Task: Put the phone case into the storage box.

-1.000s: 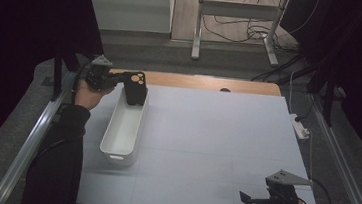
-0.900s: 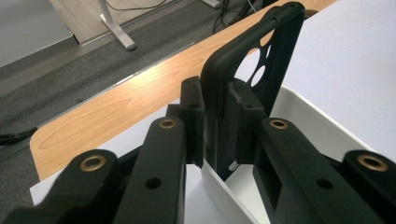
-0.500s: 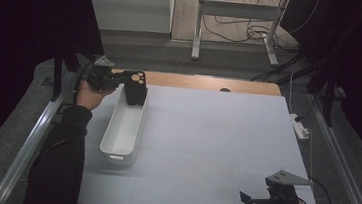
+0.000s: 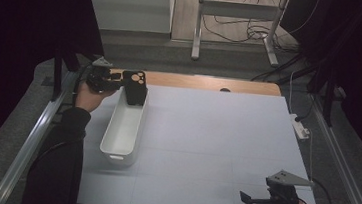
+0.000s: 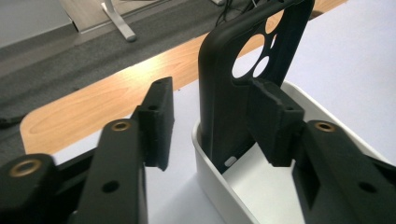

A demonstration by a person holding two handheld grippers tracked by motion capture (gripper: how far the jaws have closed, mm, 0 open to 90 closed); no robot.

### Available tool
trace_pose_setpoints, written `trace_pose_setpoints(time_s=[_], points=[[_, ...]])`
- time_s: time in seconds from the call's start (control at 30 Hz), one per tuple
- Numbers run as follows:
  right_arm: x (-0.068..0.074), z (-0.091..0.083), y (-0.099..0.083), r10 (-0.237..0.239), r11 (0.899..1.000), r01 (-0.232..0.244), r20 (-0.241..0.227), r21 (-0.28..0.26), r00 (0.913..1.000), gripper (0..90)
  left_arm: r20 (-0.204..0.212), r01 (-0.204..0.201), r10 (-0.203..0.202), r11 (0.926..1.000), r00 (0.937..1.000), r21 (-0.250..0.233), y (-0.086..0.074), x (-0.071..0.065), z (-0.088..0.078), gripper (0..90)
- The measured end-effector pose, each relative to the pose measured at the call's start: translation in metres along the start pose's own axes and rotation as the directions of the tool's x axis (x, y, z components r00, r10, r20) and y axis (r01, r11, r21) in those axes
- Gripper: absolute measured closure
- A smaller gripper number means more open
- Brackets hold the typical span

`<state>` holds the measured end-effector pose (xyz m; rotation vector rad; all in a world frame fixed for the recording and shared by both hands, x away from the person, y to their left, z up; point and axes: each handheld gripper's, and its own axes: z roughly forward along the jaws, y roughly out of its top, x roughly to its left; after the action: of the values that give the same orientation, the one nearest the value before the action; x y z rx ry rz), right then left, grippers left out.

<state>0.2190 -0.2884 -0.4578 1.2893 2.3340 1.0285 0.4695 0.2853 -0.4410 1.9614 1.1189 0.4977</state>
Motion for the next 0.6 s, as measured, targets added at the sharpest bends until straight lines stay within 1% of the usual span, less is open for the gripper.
trace_pose_setpoints(time_s=[0.13,0.2,0.33,0.37,0.6], points=[[0.000,0.000,0.000,-0.001,1.000,0.001,0.001,-0.002,1.0000,0.0,-0.004,0.006,-0.006,1.0000,1.0000,0.007,-0.001,-0.001,-0.004,43.0],[0.000,0.000,0.000,-0.001,1.000,0.001,0.001,-0.003,1.0000,0.0,-0.004,0.011,-0.011,0.9999,0.9999,0.003,-0.002,-0.002,-0.006,39.8],[0.000,-0.001,0.000,-0.002,1.000,0.002,0.001,-0.005,1.0000,0.0,0.010,0.021,-0.021,0.9998,0.9997,0.007,-0.005,-0.004,-0.009,33.9],[0.001,-0.001,0.000,-0.002,1.000,0.002,0.001,-0.006,1.0000,0.0,0.013,0.022,-0.022,0.9997,0.9997,0.008,-0.006,-0.005,-0.010,33.9],[0.000,-0.001,0.000,0.002,1.000,-0.002,0.005,-0.006,1.0000,0.0,0.035,0.048,-0.048,0.9988,0.9982,-0.004,-0.011,-0.009,-0.019,25.1]])
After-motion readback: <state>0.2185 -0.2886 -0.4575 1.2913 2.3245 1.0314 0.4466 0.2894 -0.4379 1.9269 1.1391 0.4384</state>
